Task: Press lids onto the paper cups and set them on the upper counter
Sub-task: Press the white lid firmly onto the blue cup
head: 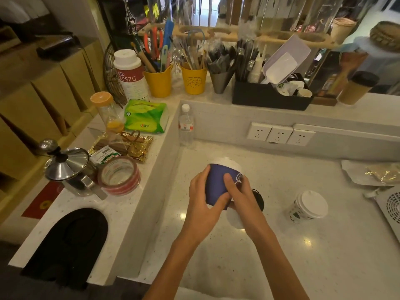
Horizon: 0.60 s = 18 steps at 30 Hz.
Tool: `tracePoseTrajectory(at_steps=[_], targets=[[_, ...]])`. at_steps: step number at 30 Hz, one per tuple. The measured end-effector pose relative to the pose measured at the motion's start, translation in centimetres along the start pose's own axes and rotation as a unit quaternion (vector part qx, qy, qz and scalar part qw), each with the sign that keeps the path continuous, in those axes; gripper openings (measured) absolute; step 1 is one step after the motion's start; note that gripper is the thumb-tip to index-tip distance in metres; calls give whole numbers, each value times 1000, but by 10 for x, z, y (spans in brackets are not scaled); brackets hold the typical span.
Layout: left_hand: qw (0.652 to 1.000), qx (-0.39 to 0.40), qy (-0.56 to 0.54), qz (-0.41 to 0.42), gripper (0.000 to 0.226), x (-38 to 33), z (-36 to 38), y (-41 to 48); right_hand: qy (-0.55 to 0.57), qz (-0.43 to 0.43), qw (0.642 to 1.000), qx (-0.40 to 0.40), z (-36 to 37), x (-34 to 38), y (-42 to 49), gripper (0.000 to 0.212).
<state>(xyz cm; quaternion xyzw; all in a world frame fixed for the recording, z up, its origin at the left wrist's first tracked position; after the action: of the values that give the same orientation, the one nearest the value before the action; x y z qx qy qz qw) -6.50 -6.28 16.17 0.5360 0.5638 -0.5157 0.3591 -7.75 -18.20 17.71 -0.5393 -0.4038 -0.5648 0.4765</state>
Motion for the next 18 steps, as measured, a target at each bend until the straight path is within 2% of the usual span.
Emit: tracePoseTrajectory(at_steps=[2,4,7,9,11,14,18], targets=[[999,38,-34,5,65,-3,-5,-5,20,-10,1000,1,-5,5,0,58],[987,76,-137,-38,57,-7,-14,-8,53,-11,998,15,-12,9,2,46],[951,160,-226,-138,54,-11,-19,-6,84,0,996,30,-17,10,0,50],[929,209,-260,-163,49,-14,-15,-8,57,-1,998,30,-14,9,-3,45],[926,202,-271,-165,47,-16,-11,-11,0,0,1000,10,-10,8,-5,40],[954,156,-210,-147,46,-16,-1,-15,-65,-19,998,-14,-8,9,-7,42],[977,106,-126,-135,59,-17,12,-22,-78,-24,996,-19,-6,15,-14,74]])
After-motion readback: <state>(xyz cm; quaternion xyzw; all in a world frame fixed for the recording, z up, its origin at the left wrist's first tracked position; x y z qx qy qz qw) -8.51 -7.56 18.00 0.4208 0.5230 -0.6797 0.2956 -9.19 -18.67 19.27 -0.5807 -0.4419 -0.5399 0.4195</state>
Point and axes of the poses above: each hand's wrist, its own y-axis towards the middle knuckle, its own z-axis out of the palm, x = y × z, the point moved 1 cm from there along y, towards the middle knuckle, and after that the axes turned 13 degrees about -z, right-handed, at the moved point
